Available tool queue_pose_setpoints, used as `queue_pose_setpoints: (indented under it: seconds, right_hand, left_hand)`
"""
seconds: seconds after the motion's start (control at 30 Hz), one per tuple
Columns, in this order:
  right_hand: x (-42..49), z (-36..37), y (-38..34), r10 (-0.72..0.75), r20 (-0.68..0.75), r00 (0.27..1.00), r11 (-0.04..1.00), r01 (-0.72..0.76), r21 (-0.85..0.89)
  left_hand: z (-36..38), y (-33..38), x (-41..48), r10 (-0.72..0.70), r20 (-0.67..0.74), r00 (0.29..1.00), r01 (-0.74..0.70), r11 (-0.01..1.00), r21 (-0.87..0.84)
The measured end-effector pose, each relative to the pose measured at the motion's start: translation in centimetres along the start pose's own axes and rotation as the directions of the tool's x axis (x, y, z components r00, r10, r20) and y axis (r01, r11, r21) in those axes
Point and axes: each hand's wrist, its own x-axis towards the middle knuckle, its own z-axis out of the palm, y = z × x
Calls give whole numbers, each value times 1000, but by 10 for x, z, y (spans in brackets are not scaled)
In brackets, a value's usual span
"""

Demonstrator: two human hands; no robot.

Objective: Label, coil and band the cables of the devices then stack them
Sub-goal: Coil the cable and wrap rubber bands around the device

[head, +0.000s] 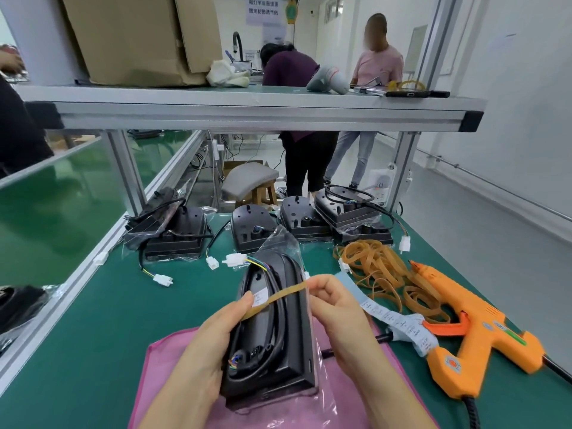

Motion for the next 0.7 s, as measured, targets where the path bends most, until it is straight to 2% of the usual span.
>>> queue_pose_setpoints:
  seconds: [0.17,0.37,0.5,0.6,0.7]
  right_hand:
    - [-1,-2,7,-23,-16,1000,1000,24,20]
    - [-2,2,14,76,95,993,954,-100,283]
    - [-1,2,17,61,168,984,958,-105,268]
    - [0,-1,17,26,177,984,974,-65,218]
    - [-1,-3,19,19,162,987,961,-62,269]
  left_hand:
    - [-3,2,6,-6,-2,1000,6,998,59]
    - [-4,0,7,-29,3,1000,29,997,70]
    - [-6,-1,8,4,-25,1000,-1,992,125]
    - [-6,0,7,35,-35,999,-31,993,117]
    - [-6,4,8,76,-30,997,-73,993,90]
